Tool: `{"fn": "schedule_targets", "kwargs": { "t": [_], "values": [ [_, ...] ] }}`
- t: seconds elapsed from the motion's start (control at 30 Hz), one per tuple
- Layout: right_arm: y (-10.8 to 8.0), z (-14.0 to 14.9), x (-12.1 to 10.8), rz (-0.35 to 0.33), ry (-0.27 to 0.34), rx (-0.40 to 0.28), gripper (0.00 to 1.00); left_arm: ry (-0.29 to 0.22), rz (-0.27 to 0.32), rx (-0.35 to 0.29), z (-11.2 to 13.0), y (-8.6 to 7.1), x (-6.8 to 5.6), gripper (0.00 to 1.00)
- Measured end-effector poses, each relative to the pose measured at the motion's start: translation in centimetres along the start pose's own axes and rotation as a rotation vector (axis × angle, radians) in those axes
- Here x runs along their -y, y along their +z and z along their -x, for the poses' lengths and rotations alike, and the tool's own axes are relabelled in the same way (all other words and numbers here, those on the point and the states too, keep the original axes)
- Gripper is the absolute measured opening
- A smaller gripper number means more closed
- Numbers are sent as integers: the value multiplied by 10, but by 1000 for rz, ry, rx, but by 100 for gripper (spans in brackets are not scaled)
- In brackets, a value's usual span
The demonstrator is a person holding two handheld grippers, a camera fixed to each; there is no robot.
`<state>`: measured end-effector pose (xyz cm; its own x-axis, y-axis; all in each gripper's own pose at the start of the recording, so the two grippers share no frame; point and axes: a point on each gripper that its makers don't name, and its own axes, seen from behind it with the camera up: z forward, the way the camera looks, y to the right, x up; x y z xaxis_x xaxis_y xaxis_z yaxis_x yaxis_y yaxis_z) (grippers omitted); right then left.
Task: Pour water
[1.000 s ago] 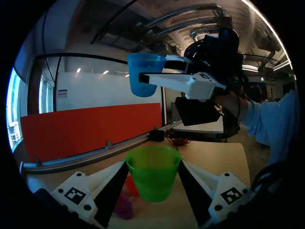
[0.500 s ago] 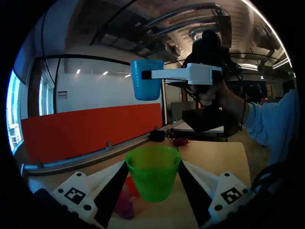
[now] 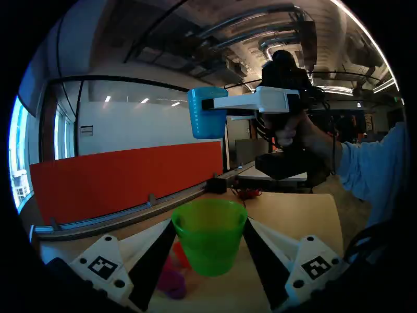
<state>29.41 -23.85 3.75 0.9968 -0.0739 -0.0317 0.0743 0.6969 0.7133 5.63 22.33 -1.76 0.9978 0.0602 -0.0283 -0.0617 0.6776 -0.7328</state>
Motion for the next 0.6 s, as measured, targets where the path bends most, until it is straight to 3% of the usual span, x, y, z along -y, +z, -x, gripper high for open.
{"fn": "schedule_targets", "kwargs": {
  "t": [0.6],
  "values": [
    [-33, 30, -27, 56, -19, 18, 88, 0, -41, 28, 10, -13, 17, 86]
  ]
}}
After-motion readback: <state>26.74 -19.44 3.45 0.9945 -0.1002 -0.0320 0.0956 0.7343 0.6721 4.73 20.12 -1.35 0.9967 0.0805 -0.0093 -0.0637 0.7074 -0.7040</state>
